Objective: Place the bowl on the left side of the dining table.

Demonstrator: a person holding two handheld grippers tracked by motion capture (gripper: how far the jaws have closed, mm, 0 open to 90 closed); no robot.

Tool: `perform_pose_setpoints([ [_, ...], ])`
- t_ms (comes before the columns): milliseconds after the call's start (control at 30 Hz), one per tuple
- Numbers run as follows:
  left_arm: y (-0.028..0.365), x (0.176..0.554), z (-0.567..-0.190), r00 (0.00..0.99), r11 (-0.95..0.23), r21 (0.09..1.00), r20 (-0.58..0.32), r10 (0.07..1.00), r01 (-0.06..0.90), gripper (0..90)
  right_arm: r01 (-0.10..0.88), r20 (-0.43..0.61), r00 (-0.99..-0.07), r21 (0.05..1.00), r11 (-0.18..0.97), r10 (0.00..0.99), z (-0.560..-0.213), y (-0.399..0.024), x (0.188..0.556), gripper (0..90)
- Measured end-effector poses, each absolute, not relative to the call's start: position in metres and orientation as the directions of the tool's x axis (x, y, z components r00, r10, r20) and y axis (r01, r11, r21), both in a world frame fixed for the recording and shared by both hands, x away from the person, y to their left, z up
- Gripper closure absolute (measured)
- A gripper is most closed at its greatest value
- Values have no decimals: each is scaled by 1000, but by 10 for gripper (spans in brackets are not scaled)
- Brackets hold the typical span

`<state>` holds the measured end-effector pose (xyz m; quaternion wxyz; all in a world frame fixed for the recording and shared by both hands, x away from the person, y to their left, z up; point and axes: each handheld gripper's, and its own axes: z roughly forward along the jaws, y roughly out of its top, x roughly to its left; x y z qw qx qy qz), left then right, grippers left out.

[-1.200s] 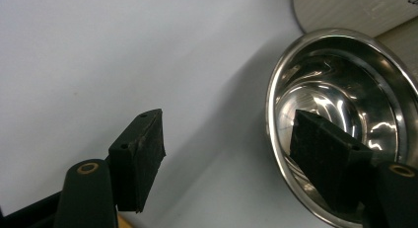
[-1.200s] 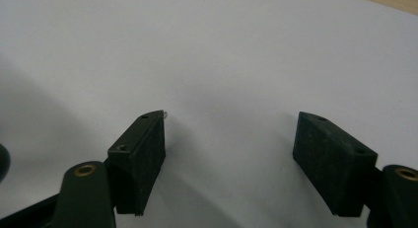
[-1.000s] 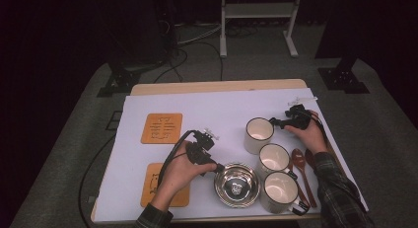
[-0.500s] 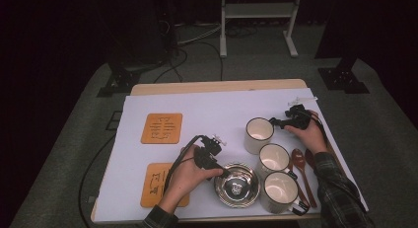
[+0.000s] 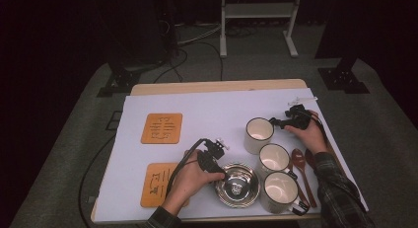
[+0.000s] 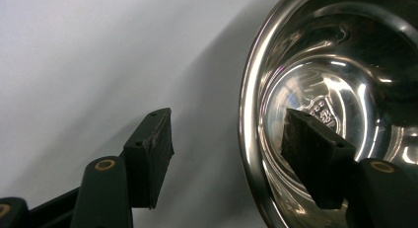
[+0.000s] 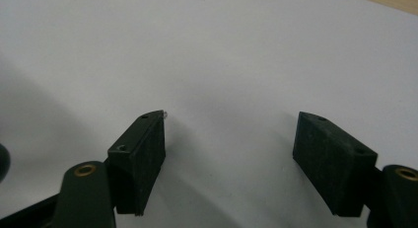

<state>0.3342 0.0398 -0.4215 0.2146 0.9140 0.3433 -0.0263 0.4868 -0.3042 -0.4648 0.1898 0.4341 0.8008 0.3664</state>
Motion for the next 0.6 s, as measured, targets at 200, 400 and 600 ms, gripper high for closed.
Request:
perform_pose_setpoints([
  [200, 38, 333, -421, 773, -679, 381, -192, 605, 627, 422, 557, 15, -551, 751, 355, 834, -465, -304, 487, 266],
  [400, 37, 332, -422, 785, -692, 379, -201, 586, 614, 527, 557, 15, -551, 751, 354, 834, -465, -304, 487, 266],
  [600, 38, 332, -422, 781, -688, 377, -221, 584, 621, 640, 556, 15, -551, 752, 354, 834, -465, -304, 487, 266],
])
